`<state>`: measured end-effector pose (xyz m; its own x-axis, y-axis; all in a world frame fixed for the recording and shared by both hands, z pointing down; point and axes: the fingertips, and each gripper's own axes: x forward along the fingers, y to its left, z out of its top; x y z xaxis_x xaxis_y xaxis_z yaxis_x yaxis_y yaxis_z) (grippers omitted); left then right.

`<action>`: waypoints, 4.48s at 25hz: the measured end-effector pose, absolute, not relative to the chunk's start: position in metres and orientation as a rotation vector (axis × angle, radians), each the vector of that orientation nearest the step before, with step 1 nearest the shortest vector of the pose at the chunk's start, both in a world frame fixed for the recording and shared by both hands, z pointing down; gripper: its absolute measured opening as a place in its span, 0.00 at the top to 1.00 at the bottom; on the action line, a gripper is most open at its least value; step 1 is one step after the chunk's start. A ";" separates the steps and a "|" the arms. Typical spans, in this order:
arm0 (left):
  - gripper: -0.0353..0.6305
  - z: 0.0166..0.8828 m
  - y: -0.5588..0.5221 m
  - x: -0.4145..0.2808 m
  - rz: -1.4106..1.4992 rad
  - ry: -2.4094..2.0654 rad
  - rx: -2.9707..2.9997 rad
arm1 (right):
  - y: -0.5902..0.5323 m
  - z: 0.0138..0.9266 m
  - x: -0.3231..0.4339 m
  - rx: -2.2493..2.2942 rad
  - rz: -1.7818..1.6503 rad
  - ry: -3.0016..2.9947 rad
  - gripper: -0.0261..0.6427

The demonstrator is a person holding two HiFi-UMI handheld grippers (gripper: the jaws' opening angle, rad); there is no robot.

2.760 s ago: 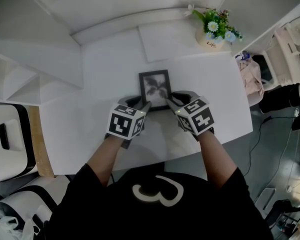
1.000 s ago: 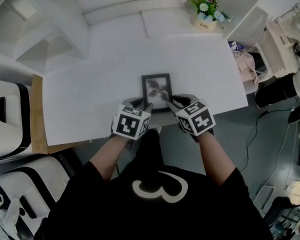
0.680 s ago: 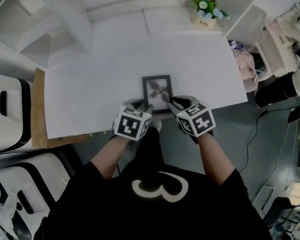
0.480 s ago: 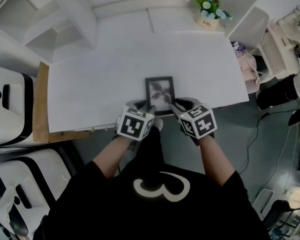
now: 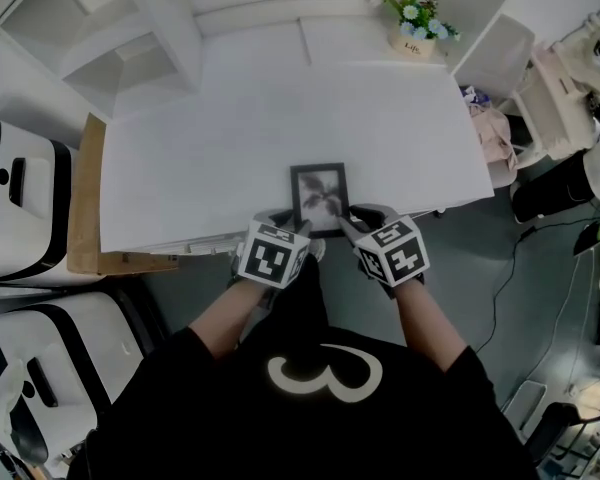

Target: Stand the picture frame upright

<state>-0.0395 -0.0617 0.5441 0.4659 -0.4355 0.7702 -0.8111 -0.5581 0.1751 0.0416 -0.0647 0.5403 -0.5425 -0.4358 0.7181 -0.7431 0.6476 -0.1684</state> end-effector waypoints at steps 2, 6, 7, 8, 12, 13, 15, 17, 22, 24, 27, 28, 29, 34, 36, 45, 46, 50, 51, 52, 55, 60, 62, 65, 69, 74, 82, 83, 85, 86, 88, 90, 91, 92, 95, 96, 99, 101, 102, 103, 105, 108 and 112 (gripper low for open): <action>0.72 0.544 -0.057 -0.041 0.926 -1.040 2.180 | -0.060 0.540 0.041 0.913 0.617 -2.221 0.82; 0.73 0.544 -0.049 -0.043 0.903 -1.059 2.170 | -0.053 0.540 0.039 0.916 0.630 -2.229 0.82; 0.73 0.544 -0.047 -0.043 0.898 -1.062 2.167 | -0.052 0.540 0.038 0.915 0.635 -2.231 0.82; 0.73 0.544 -0.045 -0.044 0.894 -1.064 2.162 | -0.051 0.540 0.038 0.913 0.639 -2.233 0.82; 0.73 0.542 -0.040 -0.047 0.881 -1.074 2.139 | -0.047 0.540 0.035 0.901 0.653 -2.242 0.82; 0.73 0.543 -0.040 -0.048 0.882 -1.073 2.136 | -0.047 0.539 0.035 0.899 0.658 -2.244 0.82; 0.73 0.543 -0.040 -0.049 0.880 -1.071 2.132 | -0.046 0.539 0.033 0.897 0.668 -2.249 0.82; 0.73 0.544 -0.041 -0.051 0.871 -1.071 2.127 | -0.047 0.540 0.033 0.900 0.683 -2.257 0.82; 0.73 0.541 -0.039 -0.052 0.818 -1.070 2.100 | -0.042 0.543 0.036 0.893 0.781 -2.258 0.78; 0.73 0.541 -0.035 -0.052 0.748 -1.028 2.061 | -0.039 0.542 0.037 0.885 0.870 -2.270 0.78; 0.72 0.546 -0.026 -0.051 0.596 -0.908 1.966 | -0.035 0.544 0.041 0.862 1.062 -2.291 0.78; 0.73 0.548 -0.024 -0.051 0.545 -0.859 1.931 | -0.034 0.546 0.042 0.859 1.134 -2.294 0.78; 0.72 0.549 -0.022 -0.050 0.499 -0.808 1.898 | -0.033 0.547 0.044 0.861 1.205 -2.294 0.78; 0.72 0.550 -0.021 -0.049 0.291 -0.601 1.780 | -0.038 0.552 0.046 0.840 1.442 -2.304 0.78; 0.72 0.548 -0.025 -0.048 0.222 -0.548 1.747 | -0.041 0.553 0.044 0.800 1.476 -2.312 0.78; 0.76 0.561 -0.031 -0.043 0.171 -0.486 1.691 | -0.043 0.560 0.032 0.636 1.585 -2.317 0.79; 0.79 0.562 -0.031 -0.044 0.186 -0.487 1.694 | -0.043 0.560 0.033 0.623 1.592 -2.317 0.79; 0.81 0.564 -0.031 -0.041 0.186 -0.453 1.686 | -0.043 0.560 0.036 0.599 1.598 -2.313 0.80; 0.82 0.564 -0.031 -0.040 0.187 -0.445 1.686 | -0.043 0.561 0.037 0.594 1.595 -2.311 0.81; 0.82 0.563 -0.030 -0.039 0.194 -0.438 1.690 | -0.043 0.561 0.037 0.589 1.590 -2.308 0.81; 0.82 0.559 -0.028 -0.036 0.235 -0.418 1.723 | -0.041 0.561 0.039 0.569 1.544 -2.295 0.81; 0.82 0.539 -0.035 -0.031 0.291 -0.351 1.799 | -0.047 0.546 0.043 0.532 1.460 -2.329 0.81; 0.82 0.528 -0.043 -0.031 0.301 -0.327 1.835 | -0.054 0.535 0.043 0.521 1.429 -2.362 0.81; 0.82 0.511 -0.056 -0.030 0.344 -0.308 1.916 | -0.065 0.518 0.043 0.505 1.368 -2.408 0.81; 0.82 0.498 -0.082 -0.035 0.460 -0.379 2.077 | -0.083 0.496 0.039 0.488 1.176 -2.478 0.81; 0.82 0.478 -0.120 -0.043 0.597 -0.517 2.286 | -0.115 0.475 0.031 0.544 0.854 -2.527 0.83; 0.82 0.461 -0.179 -0.040 0.753 -0.691 2.540 | -0.174 0.464 0.035 0.701 0.513 -2.532 0.83; 0.82 0.460 -0.186 -0.040 0.764 -0.713 2.570 | -0.182 0.463 0.035 0.722 0.476 -2.526 0.83; 0.82 0.456 -0.200 -0.039 0.767 -0.752 2.620 | -0.196 0.462 0.037 0.761 0.416 -2.516 0.83; 0.82 0.455 -0.206 -0.039 0.763 -0.768 2.642 | -0.203 0.461 0.038 0.778 0.389 -2.512 0.83; 0.82 0.453 -0.219 -0.038 0.756 -0.797 2.685 | -0.217 0.458 0.038 0.801 0.335 -2.513 0.83; 0.82 0.452 -0.230 -0.036 0.743 -0.826 2.724 | -0.228 0.455 0.038 0.811 0.288 -2.523 0.83; 0.82 0.452 -0.235 -0.036 0.737 -0.840 2.737 | -0.232 0.454 0.038 0.813 0.272 -2.528 0.83; 0.82 0.453 -0.239 -0.037 0.737 -0.852 2.743 | -0.236 0.455 0.037 0.815 0.257 -2.529 0.83; 0.82 0.460 -0.252 -0.037 0.770 -0.890 2.747 | -0.249 0.462 0.037 0.821 0.205 -2.505 0.82; 0.82 0.465 -0.256 -0.036 0.788 -0.901 2.743 | -0.254 0.465 0.037 0.822 0.187 -2.494 0.83; 0.82 0.478 -0.265 -0.036 0.837 -0.918 2.725 | -0.264 0.476 0.038 0.826 0.157 -2.462 0.82; 0.82 0.485 -0.271 -0.036 0.854 -0.928 2.711 | -0.270 0.482 0.038 0.826 0.164 -2.447 0.83; 0.82 0.488 -0.275 -0.036 0.855 -0.932 2.703 | -0.274 0.485 0.038 0.827 0.169 -2.443 0.82; 0.82 0.492 -0.278 -0.036 0.855 -0.935 2.696 | -0.277 0.488 0.038 0.827 0.172 -2.438 0.83; 0.82 0.498 -0.283 -0.035 0.860 -0.937 2.681 | -0.281 0.494 0.038 0.829 0.177 -2.429 0.82; 0.82 0.509 -0.286 -0.033 0.888 -0.939 2.664 | -0.285 0.505 0.040 0.832 0.184 -2.412 0.82; 0.82 0.521 -0.291 -0.033 0.921 -0.943 2.628 | -0.289 0.516 0.041 0.827 0.206 -2.400 0.82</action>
<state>-0.0326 -0.2906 0.5209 0.6022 -0.5049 0.6184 -0.6304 -0.7760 -0.0197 0.0415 -0.2892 0.5163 -0.6352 -0.5141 0.5764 -0.6050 0.7951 0.0425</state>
